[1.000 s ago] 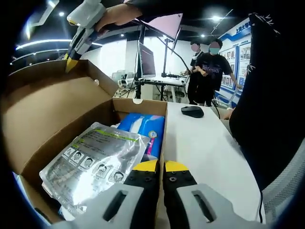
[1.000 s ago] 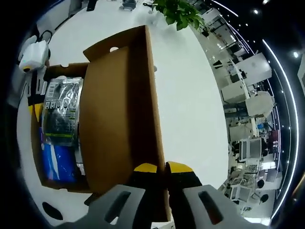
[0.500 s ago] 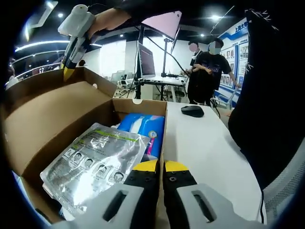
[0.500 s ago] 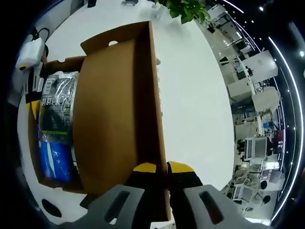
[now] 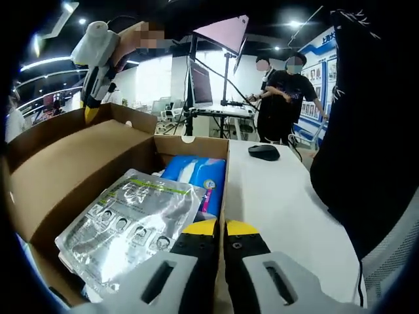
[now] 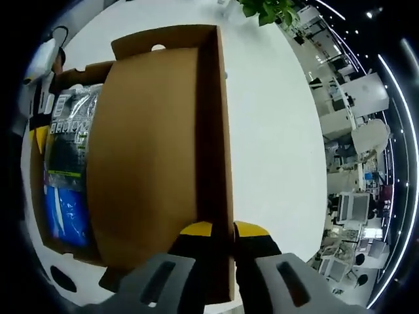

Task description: Operate the shoe box by opening the lid, removing the specified soft item, and placing it in the target area until the item is outside and the box remains undamaged.

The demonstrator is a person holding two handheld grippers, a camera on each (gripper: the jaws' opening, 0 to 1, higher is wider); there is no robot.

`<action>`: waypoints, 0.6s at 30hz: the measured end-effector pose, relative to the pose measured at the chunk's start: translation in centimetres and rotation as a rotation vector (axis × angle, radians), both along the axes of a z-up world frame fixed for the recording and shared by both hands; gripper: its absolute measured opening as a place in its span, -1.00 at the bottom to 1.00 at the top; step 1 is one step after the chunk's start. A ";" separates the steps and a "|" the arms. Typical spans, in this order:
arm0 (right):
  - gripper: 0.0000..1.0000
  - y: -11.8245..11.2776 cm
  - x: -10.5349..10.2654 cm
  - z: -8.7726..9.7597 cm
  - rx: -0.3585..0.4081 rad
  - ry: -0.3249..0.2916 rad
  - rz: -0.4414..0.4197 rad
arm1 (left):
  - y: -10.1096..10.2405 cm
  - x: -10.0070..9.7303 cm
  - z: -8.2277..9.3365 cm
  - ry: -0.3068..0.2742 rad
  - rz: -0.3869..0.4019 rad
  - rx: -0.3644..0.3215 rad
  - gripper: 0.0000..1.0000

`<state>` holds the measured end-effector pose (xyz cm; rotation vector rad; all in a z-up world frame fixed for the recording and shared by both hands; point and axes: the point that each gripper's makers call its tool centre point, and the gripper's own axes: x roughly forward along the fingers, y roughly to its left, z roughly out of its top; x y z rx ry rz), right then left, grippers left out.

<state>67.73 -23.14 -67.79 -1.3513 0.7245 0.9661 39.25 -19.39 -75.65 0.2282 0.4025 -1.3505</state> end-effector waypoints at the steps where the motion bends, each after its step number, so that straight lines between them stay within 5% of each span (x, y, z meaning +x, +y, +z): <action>1: -0.85 0.0 0.0 -0.2 -0.001 0.002 -0.001 | 0.0 0.0 0.0 0.000 0.000 -0.001 -0.98; 18: -0.75 -0.3 2.7 -4.7 -0.022 0.047 -0.027 | 0.1 -0.1 0.0 0.008 0.001 -0.002 -0.98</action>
